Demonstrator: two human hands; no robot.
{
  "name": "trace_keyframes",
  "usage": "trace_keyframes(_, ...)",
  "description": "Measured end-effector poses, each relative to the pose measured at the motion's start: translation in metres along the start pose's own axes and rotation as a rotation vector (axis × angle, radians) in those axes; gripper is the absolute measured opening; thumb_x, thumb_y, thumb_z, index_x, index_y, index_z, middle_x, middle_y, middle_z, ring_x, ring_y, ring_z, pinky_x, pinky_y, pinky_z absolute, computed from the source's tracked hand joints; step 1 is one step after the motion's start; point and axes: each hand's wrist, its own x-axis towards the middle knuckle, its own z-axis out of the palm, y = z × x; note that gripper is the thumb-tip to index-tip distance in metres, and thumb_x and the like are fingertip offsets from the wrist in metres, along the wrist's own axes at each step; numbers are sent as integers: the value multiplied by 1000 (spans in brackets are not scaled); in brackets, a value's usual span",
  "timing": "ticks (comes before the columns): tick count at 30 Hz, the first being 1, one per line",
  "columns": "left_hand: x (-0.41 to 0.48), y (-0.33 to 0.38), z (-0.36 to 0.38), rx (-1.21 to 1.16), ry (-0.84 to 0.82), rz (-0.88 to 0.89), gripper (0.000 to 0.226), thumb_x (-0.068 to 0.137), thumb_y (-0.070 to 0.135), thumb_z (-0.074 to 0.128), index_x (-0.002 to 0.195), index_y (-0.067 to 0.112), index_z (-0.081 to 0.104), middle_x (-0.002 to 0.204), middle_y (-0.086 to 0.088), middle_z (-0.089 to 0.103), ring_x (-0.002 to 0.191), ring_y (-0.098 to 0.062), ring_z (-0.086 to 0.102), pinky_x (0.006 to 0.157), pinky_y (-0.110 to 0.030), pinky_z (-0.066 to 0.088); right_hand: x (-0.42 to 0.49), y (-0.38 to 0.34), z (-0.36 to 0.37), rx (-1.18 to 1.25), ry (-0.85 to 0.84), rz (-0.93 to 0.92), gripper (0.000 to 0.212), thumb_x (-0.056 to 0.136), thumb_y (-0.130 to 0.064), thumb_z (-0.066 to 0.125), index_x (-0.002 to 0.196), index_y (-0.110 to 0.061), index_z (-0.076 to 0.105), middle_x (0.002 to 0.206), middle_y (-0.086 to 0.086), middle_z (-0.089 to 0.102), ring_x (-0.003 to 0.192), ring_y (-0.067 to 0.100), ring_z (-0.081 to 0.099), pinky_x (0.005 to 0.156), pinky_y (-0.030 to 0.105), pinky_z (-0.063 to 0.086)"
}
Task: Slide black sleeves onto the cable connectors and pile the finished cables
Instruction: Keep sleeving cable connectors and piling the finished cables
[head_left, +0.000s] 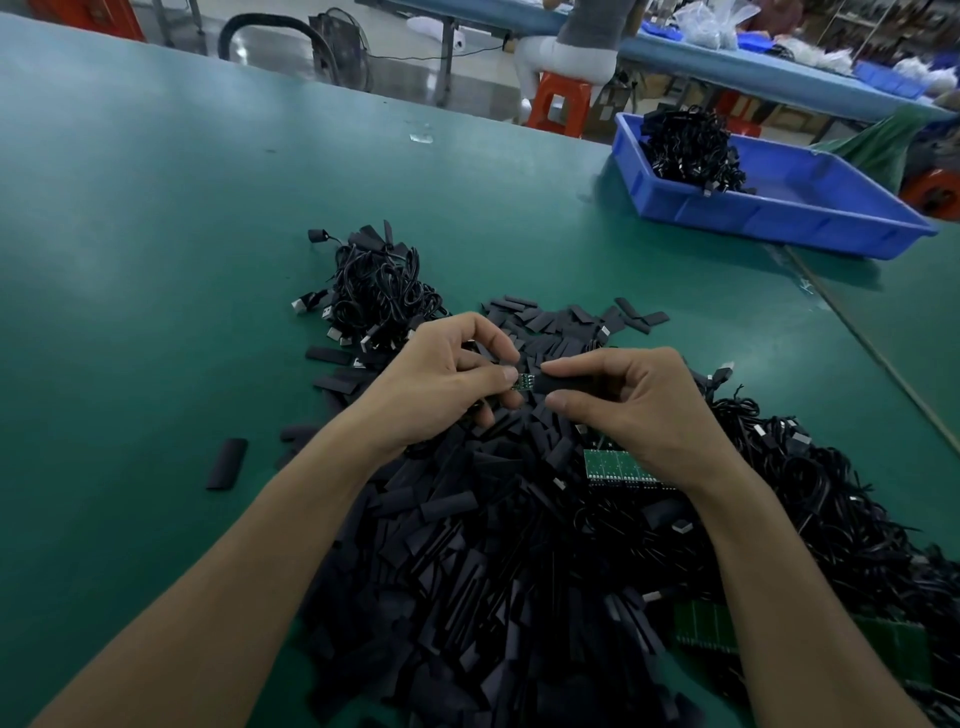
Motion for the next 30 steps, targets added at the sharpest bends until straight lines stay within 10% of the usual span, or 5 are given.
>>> trace_keyframes(30,-5,11,0,-67,-35,-40,7,94,5,65,93,10,61,71,-10,74,47,-12,57,50,-19,48,-3,-2,4,89,42,-18,17,72,-37,80,89,-35,79,83,-3,77,75,11,72,74,24,58)
